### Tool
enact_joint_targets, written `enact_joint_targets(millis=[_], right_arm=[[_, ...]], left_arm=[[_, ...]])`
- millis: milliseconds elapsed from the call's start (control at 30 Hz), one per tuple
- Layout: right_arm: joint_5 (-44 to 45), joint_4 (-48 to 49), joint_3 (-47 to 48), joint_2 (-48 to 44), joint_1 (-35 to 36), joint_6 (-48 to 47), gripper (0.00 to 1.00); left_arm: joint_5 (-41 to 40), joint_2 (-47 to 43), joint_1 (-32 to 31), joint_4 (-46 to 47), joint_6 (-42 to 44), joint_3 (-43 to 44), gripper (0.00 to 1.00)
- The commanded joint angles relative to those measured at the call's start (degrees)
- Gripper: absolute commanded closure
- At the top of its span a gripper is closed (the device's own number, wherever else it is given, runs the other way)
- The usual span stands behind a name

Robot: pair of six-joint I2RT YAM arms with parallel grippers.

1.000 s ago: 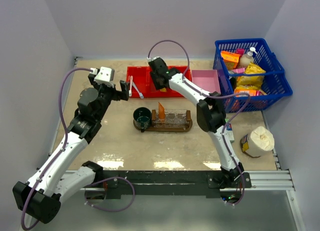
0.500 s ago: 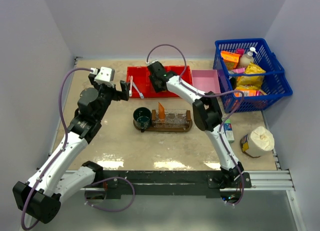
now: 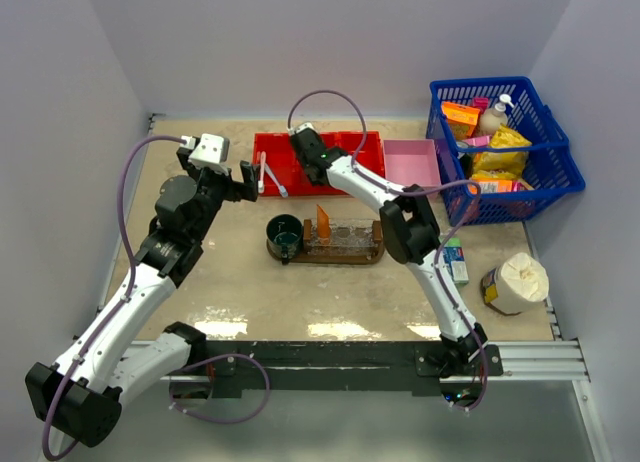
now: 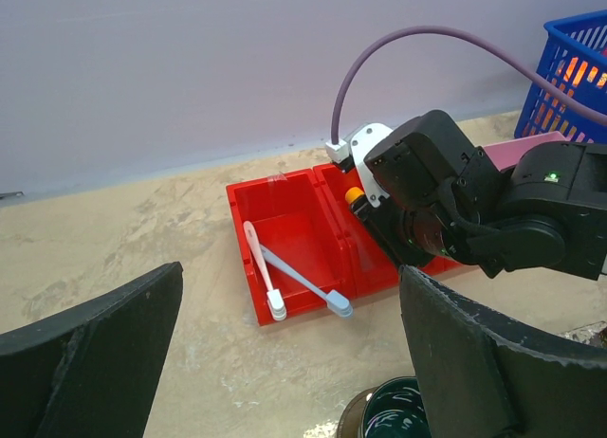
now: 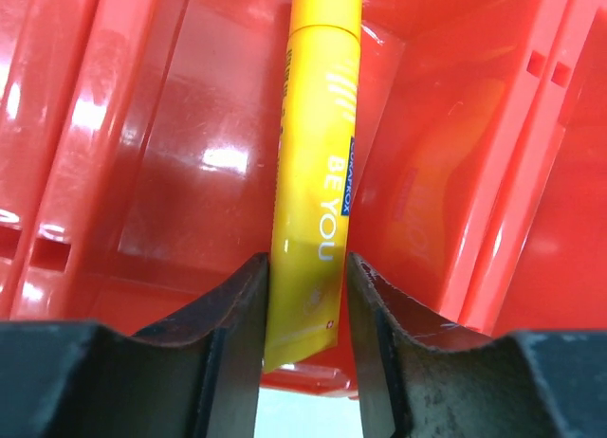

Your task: Prepare toiletry sets of a toothbrush and toothpaste on the tray

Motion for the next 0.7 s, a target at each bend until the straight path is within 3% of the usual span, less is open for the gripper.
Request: enact_joint_targets(millis=[0,267,567,667], right_arm=[[3.67,2.82,0.16,0.56,0.50,-1.78,0.60],[5.96,4.58,0.51,1.17,1.64,-4.24,0.74],[4.38,5.64,-0.45,-1.37,1.64,-3.97,0.98],[2.80,5.46,-0.28,-2.69,1.55,-3.63,1.00]], left_arm=[[-0.08,0.02,0.31,2.42,-0.31,-0.24,0.00],[-0.25,0.02,0.31,2.51,-0.31,-0.41,0.00],[-0.52,0.02,0.22,2.59,-0.23,-0.32,0.00],[-0.43,0.11,0.31,2.59,-0.23,-0.41,0.00]])
